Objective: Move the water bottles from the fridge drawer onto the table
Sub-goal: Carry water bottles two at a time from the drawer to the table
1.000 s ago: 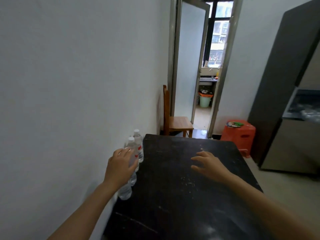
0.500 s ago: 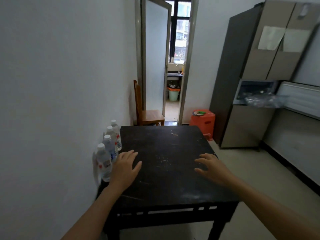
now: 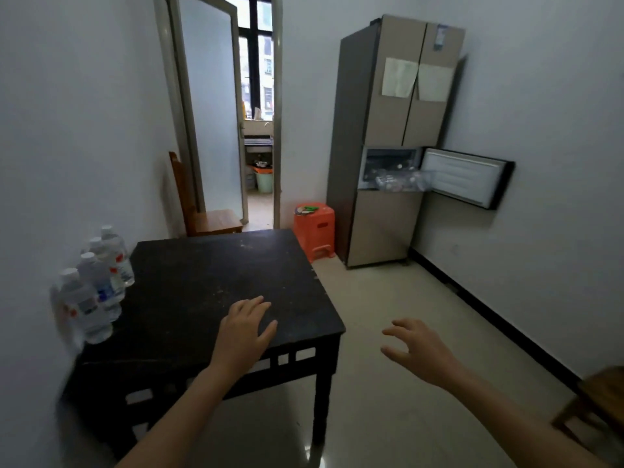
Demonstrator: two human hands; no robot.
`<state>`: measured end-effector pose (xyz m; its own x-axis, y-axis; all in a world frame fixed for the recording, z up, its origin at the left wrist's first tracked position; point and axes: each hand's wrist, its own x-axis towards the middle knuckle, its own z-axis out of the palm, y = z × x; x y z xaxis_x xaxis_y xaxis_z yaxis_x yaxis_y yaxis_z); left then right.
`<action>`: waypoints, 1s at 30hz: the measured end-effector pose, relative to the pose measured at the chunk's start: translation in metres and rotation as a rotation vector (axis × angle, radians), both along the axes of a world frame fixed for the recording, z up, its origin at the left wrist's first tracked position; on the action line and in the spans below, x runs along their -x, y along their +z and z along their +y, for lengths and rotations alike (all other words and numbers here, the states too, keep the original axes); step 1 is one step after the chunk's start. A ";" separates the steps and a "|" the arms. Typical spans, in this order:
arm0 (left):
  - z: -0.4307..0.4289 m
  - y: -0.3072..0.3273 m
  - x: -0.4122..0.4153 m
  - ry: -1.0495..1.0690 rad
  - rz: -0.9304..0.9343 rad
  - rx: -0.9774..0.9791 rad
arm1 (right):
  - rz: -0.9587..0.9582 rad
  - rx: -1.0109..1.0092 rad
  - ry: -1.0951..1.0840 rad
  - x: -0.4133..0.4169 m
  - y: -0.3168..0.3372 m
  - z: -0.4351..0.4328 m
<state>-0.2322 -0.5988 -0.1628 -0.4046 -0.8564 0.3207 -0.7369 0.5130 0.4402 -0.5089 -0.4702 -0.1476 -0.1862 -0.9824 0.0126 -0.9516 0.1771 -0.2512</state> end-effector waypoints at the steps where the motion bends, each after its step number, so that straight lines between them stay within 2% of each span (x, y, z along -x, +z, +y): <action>1: 0.013 -0.001 0.012 -0.020 0.007 -0.007 | -0.011 -0.003 -0.015 0.011 -0.002 0.017; 5: 0.056 -0.003 0.063 -0.108 0.021 -0.037 | -0.031 0.068 -0.097 0.057 -0.011 0.077; 8: 0.076 -0.005 0.102 -0.129 -0.001 0.011 | -0.051 0.107 -0.173 0.086 -0.013 0.112; 13: 0.095 0.000 0.160 -0.204 0.004 0.019 | -0.062 0.166 -0.263 0.131 -0.009 0.146; 19: 0.082 -0.001 0.235 -0.260 0.020 0.056 | -0.083 0.191 -0.318 0.196 -0.011 0.156; 30: 0.025 0.016 0.412 -0.322 0.174 0.069 | 0.060 0.189 -0.407 0.364 0.018 0.132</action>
<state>-0.6445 -0.5734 -0.1465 -0.5841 -0.6683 0.4606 -0.4504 0.7390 0.5011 -0.8733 -0.3386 -0.1297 -0.5501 -0.8090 0.2073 -0.8280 0.4959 -0.2617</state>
